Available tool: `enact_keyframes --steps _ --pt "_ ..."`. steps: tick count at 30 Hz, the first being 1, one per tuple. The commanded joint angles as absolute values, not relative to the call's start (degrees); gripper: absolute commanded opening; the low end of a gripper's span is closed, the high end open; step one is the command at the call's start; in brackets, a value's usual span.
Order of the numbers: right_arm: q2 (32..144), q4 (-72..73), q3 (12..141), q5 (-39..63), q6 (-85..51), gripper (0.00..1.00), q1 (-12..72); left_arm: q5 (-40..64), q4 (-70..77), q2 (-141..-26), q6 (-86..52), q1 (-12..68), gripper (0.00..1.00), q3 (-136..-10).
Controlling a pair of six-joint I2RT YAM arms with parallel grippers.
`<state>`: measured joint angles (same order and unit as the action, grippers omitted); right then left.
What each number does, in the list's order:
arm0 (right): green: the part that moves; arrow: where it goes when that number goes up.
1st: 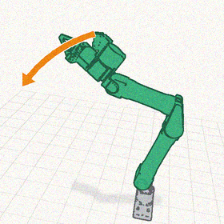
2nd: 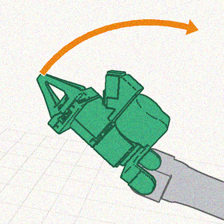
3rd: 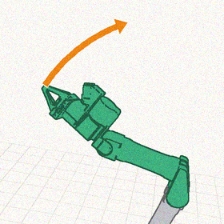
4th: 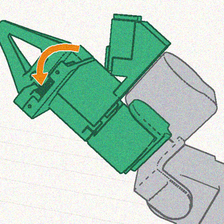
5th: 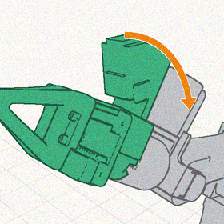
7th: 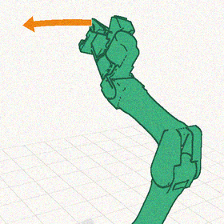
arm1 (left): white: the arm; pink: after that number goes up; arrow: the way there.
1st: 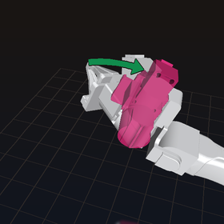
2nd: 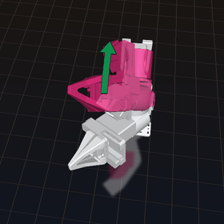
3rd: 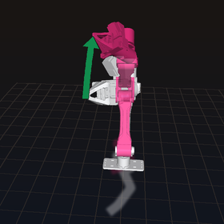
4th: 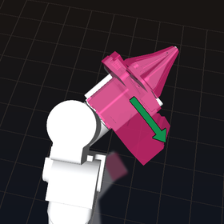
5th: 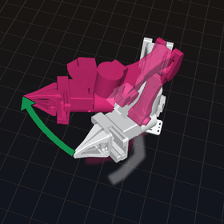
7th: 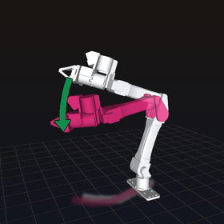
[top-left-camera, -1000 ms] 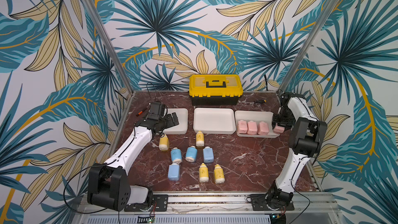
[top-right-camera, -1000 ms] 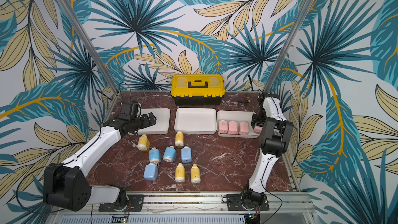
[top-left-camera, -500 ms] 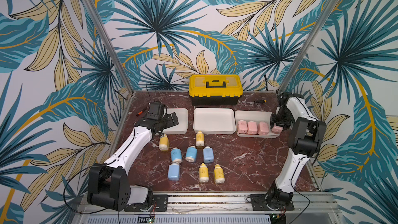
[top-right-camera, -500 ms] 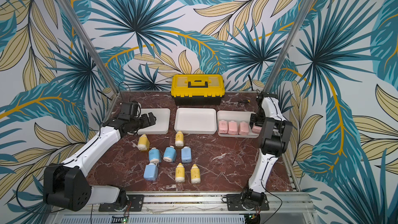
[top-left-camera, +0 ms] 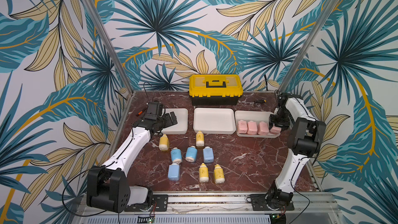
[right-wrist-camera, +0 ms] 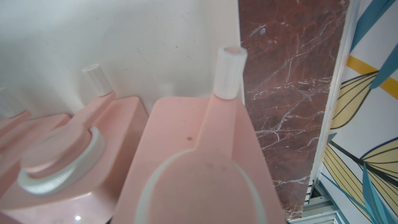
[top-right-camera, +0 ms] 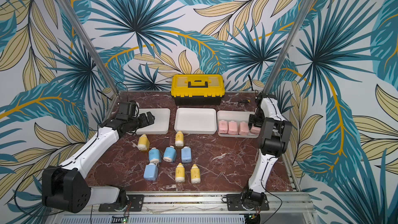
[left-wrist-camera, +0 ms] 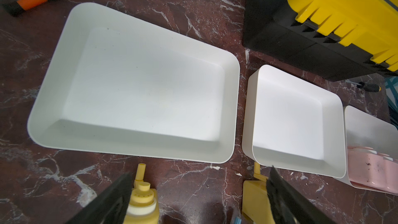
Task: Place the pencil sharpeners by color into the storage box
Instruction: Place the pencil sharpener in the storage box.
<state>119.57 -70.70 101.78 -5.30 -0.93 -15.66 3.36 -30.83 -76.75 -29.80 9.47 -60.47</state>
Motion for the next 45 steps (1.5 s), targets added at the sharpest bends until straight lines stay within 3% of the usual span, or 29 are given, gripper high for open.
enact_keyframes --steps 1,14,28,45 --pt "121.43 -71.12 101.27 -4.41 -0.26 0.43 -15.32 3.58 -30.5 -75.32 -28.83 8.92 0.99 -59.79" --pt "124.78 -71.19 101.78 -4.08 -0.36 0.48 -15.38 3.75 -30.5 -75.67 -28.99 8.68 1.0 -60.25" --pt "123.75 -72.13 102.19 -5.6 -1.19 0.71 -15.47 3.76 -30.5 -75.15 -29.09 8.7 0.99 -60.07" --pt "115.35 -75.12 102.93 -8.51 -2.37 0.73 -15.47 4.31 -30.5 -74.19 -29.62 8.68 0.99 -60.17"
